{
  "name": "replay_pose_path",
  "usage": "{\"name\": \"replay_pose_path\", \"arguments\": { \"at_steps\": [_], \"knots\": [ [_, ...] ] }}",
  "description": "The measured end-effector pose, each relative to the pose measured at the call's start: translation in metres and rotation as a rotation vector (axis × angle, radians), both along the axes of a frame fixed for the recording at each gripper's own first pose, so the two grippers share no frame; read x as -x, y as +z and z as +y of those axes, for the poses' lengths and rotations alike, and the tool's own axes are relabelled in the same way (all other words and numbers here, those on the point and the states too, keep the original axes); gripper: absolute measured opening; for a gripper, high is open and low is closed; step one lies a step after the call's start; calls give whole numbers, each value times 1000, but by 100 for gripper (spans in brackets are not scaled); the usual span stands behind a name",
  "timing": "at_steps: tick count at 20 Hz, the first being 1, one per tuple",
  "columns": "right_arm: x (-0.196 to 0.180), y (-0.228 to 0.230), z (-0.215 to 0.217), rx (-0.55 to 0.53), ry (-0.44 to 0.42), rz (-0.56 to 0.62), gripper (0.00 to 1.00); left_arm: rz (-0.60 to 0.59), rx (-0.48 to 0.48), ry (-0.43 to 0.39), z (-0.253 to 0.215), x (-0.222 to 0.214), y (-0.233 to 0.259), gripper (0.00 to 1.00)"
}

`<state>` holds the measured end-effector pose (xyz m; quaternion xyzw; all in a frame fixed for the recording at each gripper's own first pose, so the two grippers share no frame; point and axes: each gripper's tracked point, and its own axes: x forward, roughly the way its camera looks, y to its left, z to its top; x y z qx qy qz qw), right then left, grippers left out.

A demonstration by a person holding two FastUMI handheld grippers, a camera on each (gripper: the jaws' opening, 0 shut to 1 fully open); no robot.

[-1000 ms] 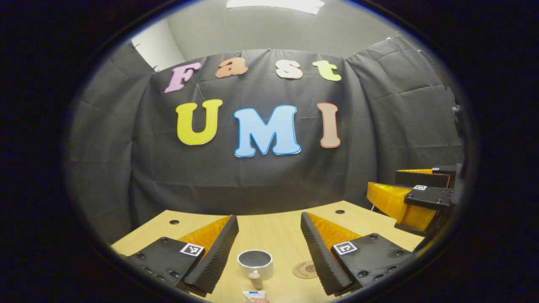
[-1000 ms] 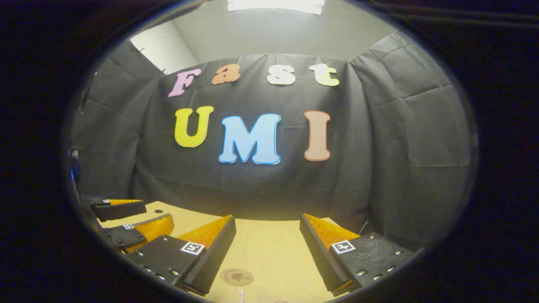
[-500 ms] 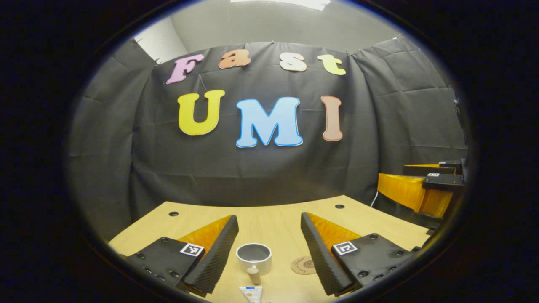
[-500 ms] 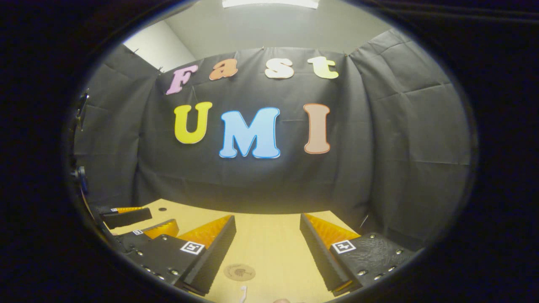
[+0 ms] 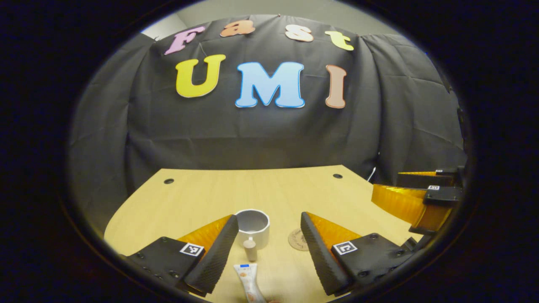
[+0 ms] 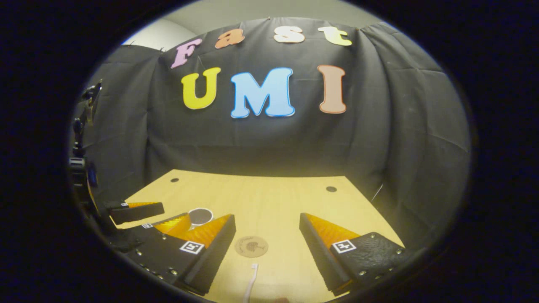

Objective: Put the toothbrush and toothpaste on the desktop into the cup, then pick up the cup and place it on the coaster on the desktop.

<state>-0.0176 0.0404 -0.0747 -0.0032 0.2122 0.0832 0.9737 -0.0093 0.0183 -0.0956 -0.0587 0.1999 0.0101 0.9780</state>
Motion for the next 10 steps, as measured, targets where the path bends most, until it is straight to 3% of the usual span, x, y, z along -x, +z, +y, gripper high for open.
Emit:
{"name": "replay_pose_path", "arguments": {
  "at_steps": [6,8,10],
  "knots": [
    [6,-35,13,-14,34,174,94,160,36,-1,2,5,-35,97],
    [11,-48,16,-16,40,232,92,208,38,0,5,7,-47,94],
    [15,-61,16,-12,42,294,95,255,48,-2,6,12,-60,94]
  ]
}}
